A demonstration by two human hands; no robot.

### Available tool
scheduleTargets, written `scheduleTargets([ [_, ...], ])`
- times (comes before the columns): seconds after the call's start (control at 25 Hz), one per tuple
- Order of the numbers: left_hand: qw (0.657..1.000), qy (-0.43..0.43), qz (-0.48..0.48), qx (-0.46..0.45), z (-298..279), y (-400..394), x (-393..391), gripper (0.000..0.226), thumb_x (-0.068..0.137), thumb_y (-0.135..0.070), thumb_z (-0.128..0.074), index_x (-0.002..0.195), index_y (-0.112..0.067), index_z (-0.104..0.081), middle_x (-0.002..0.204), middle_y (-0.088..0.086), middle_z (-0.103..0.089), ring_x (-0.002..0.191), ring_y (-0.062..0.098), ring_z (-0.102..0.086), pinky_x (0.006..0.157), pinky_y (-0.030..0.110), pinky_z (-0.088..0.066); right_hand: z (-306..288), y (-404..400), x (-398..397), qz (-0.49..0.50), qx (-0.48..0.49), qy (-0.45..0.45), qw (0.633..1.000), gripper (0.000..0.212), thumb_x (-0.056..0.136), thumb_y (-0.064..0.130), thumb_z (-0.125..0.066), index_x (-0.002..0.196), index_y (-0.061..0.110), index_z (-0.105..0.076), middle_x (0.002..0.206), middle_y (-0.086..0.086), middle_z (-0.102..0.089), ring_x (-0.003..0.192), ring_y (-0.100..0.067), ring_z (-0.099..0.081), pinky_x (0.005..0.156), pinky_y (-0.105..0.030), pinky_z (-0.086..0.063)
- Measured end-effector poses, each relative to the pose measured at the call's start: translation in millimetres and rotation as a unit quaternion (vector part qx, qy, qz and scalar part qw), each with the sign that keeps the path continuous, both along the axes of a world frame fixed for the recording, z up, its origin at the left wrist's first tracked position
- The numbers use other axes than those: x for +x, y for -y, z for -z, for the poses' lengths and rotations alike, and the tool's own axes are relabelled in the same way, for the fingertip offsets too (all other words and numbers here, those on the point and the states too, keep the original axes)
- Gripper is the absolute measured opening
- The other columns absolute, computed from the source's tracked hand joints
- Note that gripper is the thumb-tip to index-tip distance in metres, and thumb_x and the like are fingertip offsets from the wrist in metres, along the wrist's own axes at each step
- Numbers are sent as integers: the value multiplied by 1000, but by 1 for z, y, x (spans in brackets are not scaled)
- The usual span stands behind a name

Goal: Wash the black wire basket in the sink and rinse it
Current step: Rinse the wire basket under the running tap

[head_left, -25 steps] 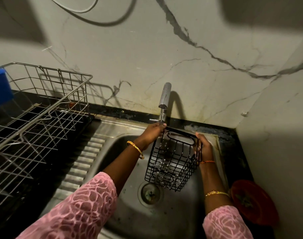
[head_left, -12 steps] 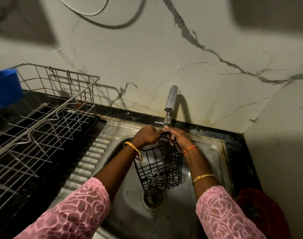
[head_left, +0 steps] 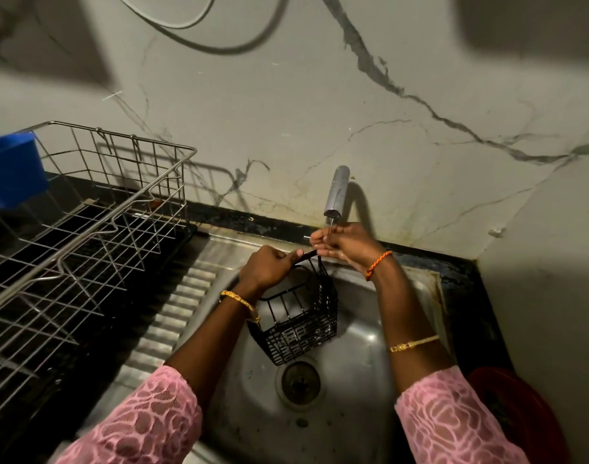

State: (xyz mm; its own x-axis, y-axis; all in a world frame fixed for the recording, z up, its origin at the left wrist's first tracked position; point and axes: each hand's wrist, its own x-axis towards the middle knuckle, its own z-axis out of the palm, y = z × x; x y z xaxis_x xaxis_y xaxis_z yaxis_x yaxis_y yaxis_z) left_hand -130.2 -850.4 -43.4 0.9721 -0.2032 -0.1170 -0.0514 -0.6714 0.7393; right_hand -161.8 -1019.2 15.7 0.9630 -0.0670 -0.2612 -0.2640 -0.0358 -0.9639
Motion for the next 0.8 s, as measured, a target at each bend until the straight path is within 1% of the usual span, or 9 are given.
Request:
scheduleTargets([
  [0.08, 1000, -10, 4, -20, 3, 0, -1, 67, 86, -60, -53, 69, 2, -69, 56, 9, -57, 57, 21, -53, 61, 28, -38, -14, 2, -3, -7, 55, -20, 998, 22, 89, -15, -40, 81, -11, -60, 86, -22, -64, 77, -26, -66, 66, -23, -58],
  [0.16, 999, -21, -8, -47, 6, -1, -3, 63, 84, -60, -56, 56, -5, -65, 48, 3, -53, 51, 18, -49, 59, 27, -36, -19, 5, -2, -12, 27, -44, 999, 26, 89, -16, -37, 80, -11, -61, 82, -23, -63, 67, -22, -68, 65, -23, -58],
  [0.28, 992, -46, -23, -119, 14, -6, -6, 63, 83, -56, -61, 38, -13, -50, 41, 0, -46, 43, 16, -39, 57, 28, -31, -21, 7, -4, -29, -21, -81, 996, 23, 89, -15, -37, 85, -15, -60, 79, -22, -64, 59, -17, -68, 63, -22, -58],
  [0.4, 984, -63, -15, -164, 16, -12, -11, 66, 85, -52, -61, 31, -16, -47, 39, -5, -42, 40, 12, -33, 52, 25, -27, -23, 3, -7, -38, -45, -92, 994, 18, 89, -12, -42, 93, -15, -59, 87, -24, -64, 67, -19, -65, 66, -22, -57],
  [0.48, 983, -64, -14, -169, 15, -13, -13, 67, 86, -50, -61, 30, -17, -46, 36, -7, -40, 37, 10, -31, 50, 25, -25, -24, 0, -7, -43, -53, -99, 993, 22, 89, -12, -41, 103, -17, -58, 96, -28, -63, 73, -23, -62, 74, -26, -57],
  [0.56, 983, -69, -17, -168, 13, -15, -14, 68, 86, -50, -61, 29, -16, -46, 36, -7, -40, 37, 10, -31, 50, 25, -25, -23, -3, -7, -50, -63, -106, 991, 24, 89, -11, -42, 107, -17, -57, 90, -24, -63, 76, -25, -61, 88, -31, -52],
  [0.6, 983, -69, -17, -169, 11, -15, -15, 68, 86, -49, -62, 29, -16, -46, 36, -6, -40, 38, 11, -31, 50, 25, -25, -22, -4, -7, -55, -68, -111, 990, 24, 90, -9, -43, 107, -16, -57, 85, -20, -63, 78, -25, -61, 91, -33, -50],
  [0.68, 983, -67, -18, -171, 9, -15, -17, 68, 85, -48, -63, 29, -15, -45, 37, -5, -40, 38, 11, -30, 50, 25, -25, -19, -4, -7, -58, -75, -121, 988, 22, 91, -6, -44, 106, -15, -57, 80, -16, -61, 77, -22, -60, 89, -32, -51],
  [0.8, 984, -64, -14, -167, 8, -18, -21, 67, 85, -49, -63, 30, -15, -43, 38, -4, -40, 38, 11, -28, 49, 25, -24, -9, -2, -7, -65, -91, -140, 984, 21, 92, -4, -42, 101, -14, -58, 79, -15, -62, 73, -20, -60, 77, -28, -55],
])
